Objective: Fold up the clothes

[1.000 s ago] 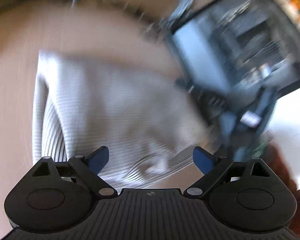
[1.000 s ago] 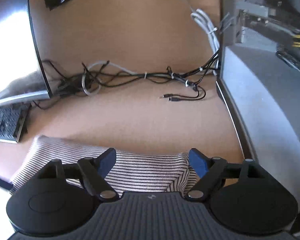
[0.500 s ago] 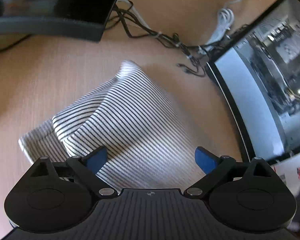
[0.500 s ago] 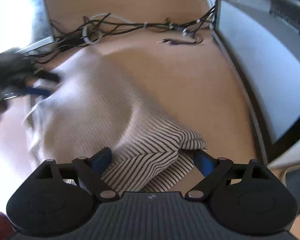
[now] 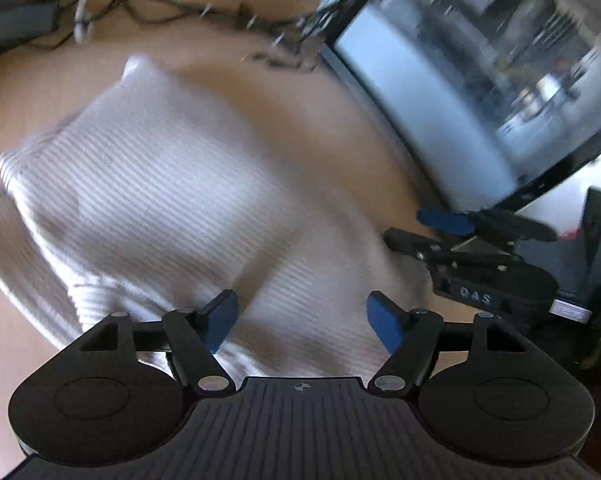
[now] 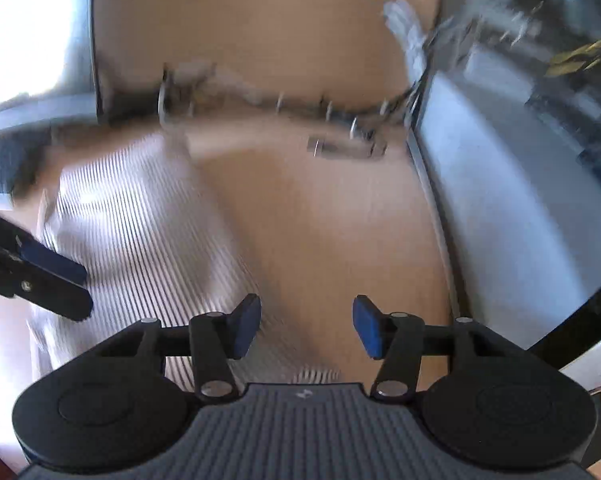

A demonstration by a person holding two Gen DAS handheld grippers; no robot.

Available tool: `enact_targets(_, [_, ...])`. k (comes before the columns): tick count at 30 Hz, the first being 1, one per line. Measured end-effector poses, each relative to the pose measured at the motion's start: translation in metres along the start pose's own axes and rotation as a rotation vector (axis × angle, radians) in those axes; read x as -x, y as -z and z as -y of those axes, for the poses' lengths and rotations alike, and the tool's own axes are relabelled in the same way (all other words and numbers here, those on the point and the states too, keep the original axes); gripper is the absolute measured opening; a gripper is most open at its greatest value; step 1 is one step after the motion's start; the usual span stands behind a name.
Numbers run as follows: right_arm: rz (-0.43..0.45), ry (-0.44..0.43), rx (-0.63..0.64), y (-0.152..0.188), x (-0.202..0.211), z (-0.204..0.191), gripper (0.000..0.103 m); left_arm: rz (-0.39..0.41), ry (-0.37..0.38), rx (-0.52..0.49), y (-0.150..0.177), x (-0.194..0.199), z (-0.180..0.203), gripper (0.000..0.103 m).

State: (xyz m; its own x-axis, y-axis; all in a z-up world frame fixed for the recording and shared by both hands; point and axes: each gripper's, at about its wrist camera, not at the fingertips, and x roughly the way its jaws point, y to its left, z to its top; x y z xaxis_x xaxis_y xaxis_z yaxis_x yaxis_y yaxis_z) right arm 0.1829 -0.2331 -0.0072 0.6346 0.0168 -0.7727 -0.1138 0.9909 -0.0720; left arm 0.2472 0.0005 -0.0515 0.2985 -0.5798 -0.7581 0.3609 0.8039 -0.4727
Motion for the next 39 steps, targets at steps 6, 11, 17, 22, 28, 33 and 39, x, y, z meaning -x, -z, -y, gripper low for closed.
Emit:
enact_targets(6, [-0.031, -0.068, 0.051, 0.029, 0.017, -0.024, 0.054, 0.041, -0.05, 0.023, -0.016, -0.004, -0.013, 0.075])
enact_targets(11, [-0.04, -0.17, 0.104, 0.029, 0.028, -0.041, 0.075, 0.062, -0.134, 0.002, -0.024, -0.004, -0.007, 0.087])
enact_targets(17, [0.102, -0.18, 0.03, -0.017, 0.027, -0.031, 0.061, 0.083, -0.191, -0.042, -0.012, 0.015, 0.005, 0.09])
enact_targets(22, [0.09, -0.191, 0.064, -0.043, -0.014, -0.039, 0.057, 0.076, -0.197, -0.022, 0.004, 0.026, 0.003, 0.092])
enact_targets(28, [0.01, -0.223, 0.156, -0.058, -0.053, -0.046, 0.057, 0.017, -0.138, 0.026, 0.036, 0.024, -0.004, 0.094])
enact_targets(33, [0.062, -0.205, 0.062, -0.097, -0.072, -0.032, 0.057, 0.021, -0.07, 0.061, 0.045, 0.021, -0.002, 0.094])
enact_targets(39, [0.017, -0.166, 0.116, -0.091, -0.088, -0.05, 0.064, 0.018, -0.077, 0.069, 0.044, 0.027, -0.007, 0.095])
